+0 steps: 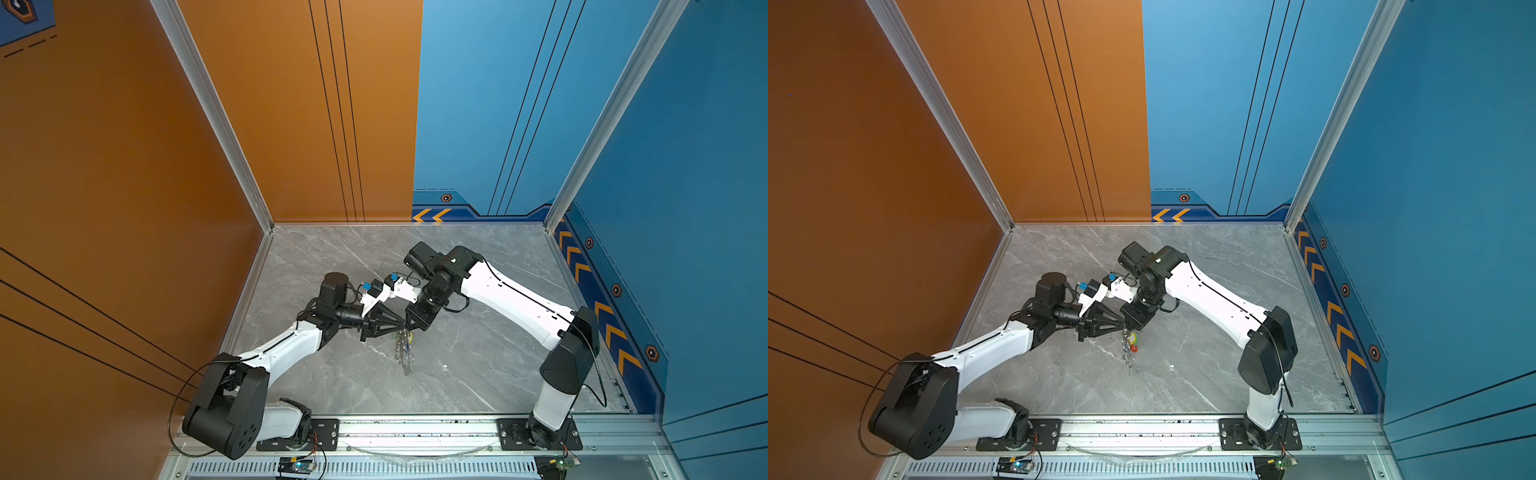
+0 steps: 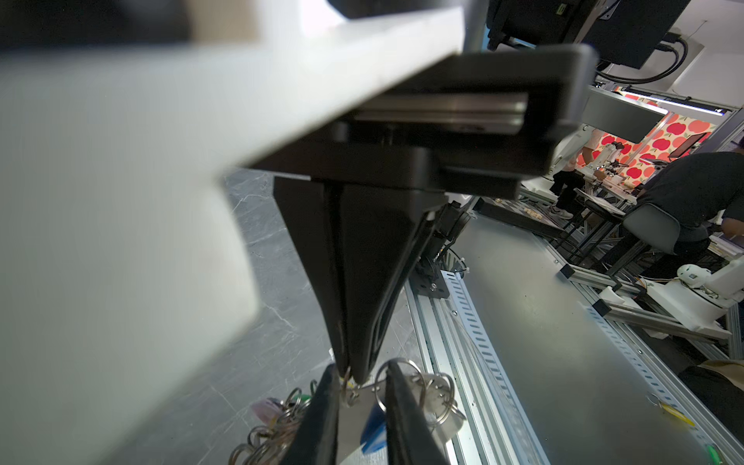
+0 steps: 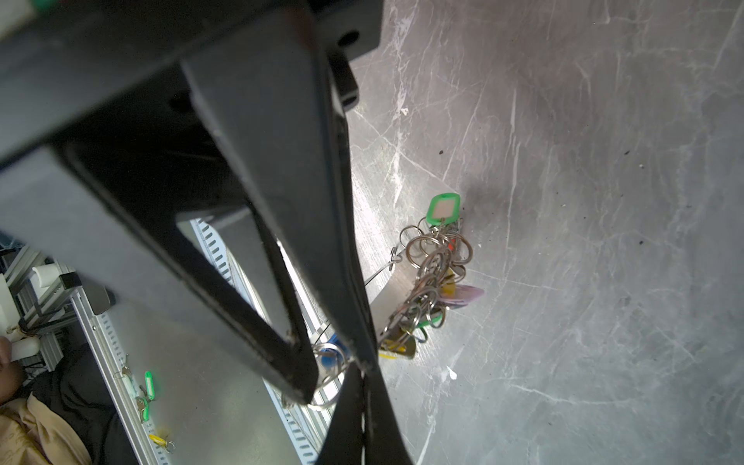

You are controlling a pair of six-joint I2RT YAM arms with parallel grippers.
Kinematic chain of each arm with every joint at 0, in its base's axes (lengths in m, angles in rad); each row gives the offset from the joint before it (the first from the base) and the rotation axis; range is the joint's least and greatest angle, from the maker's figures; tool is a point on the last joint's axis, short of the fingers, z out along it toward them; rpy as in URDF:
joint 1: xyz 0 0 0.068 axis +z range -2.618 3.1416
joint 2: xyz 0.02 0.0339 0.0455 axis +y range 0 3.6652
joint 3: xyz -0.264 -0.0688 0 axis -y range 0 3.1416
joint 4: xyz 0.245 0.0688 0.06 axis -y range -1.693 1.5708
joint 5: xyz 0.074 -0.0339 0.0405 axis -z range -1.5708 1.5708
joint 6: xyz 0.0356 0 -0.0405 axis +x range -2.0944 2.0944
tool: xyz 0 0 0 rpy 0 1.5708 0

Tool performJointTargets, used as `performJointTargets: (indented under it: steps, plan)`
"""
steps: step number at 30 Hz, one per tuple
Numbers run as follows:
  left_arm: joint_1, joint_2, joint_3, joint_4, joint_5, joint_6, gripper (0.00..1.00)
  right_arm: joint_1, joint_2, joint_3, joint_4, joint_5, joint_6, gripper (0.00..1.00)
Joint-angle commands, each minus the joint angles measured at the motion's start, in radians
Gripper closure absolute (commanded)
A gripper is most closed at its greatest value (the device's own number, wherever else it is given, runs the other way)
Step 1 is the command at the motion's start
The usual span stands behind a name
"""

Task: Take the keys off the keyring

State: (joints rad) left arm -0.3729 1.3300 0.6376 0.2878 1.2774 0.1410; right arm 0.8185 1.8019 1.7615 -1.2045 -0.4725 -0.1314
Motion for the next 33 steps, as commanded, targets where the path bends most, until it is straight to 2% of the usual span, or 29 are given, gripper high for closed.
performJointTargets:
  steps: [1, 26, 33]
  plan:
    - [-0.009, 0.017, 0.004, -0.02, 0.003, -0.005, 0.79, 0.012, -0.031, 0.029, 0.008, -0.044, -0.025, 1.0]
    - [-0.024, 0.042, 0.001, -0.019, -0.002, -0.004, 0.83, 0.008, -0.035, 0.084, 0.037, -0.065, -0.016, 1.0]
    - [0.013, -0.002, -0.015, -0.022, -0.019, 0.01, 0.84, 0.005, -0.045, 0.065, 0.047, -0.065, -0.012, 1.0]
